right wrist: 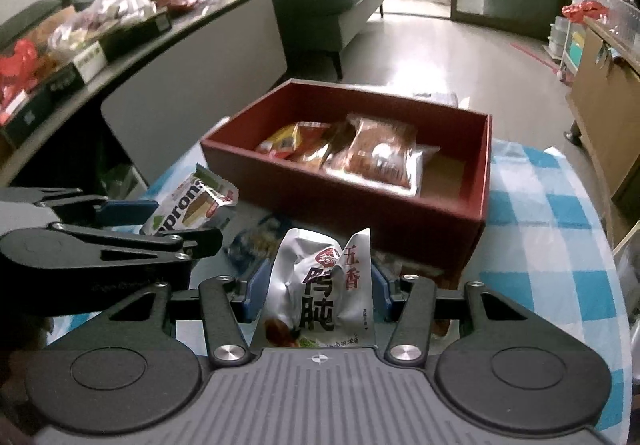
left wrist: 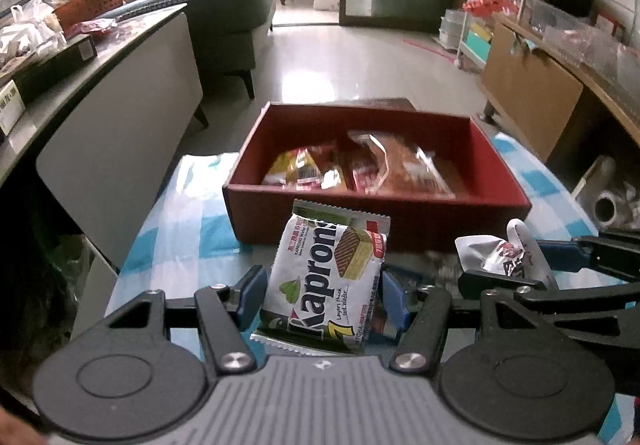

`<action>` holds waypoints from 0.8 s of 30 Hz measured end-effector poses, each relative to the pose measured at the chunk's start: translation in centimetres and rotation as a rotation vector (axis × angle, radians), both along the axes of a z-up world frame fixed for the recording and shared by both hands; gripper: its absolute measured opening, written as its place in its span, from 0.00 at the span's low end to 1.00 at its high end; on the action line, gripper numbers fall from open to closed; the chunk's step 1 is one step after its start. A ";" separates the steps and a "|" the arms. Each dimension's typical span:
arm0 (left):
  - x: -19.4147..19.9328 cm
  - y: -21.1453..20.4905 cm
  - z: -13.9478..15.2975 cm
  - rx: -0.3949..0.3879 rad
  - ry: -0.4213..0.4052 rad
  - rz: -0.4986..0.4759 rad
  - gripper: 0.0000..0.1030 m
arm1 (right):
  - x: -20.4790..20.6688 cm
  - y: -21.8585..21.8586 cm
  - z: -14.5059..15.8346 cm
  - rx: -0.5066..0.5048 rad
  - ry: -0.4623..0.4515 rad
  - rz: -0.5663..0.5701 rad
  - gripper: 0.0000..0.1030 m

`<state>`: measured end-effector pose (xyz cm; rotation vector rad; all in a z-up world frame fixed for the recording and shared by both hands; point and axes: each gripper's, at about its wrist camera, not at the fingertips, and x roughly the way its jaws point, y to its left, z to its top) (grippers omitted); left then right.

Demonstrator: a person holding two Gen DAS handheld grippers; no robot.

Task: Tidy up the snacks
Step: 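Carry both held packs over the red box with both tools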

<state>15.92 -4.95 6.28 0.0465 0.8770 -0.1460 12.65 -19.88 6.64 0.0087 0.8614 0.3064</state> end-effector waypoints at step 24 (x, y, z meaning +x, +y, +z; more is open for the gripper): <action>5.6 -1.4 1.3 0.027 -0.098 0.048 0.53 | 5.5 -1.2 2.0 0.038 -0.093 -0.081 0.58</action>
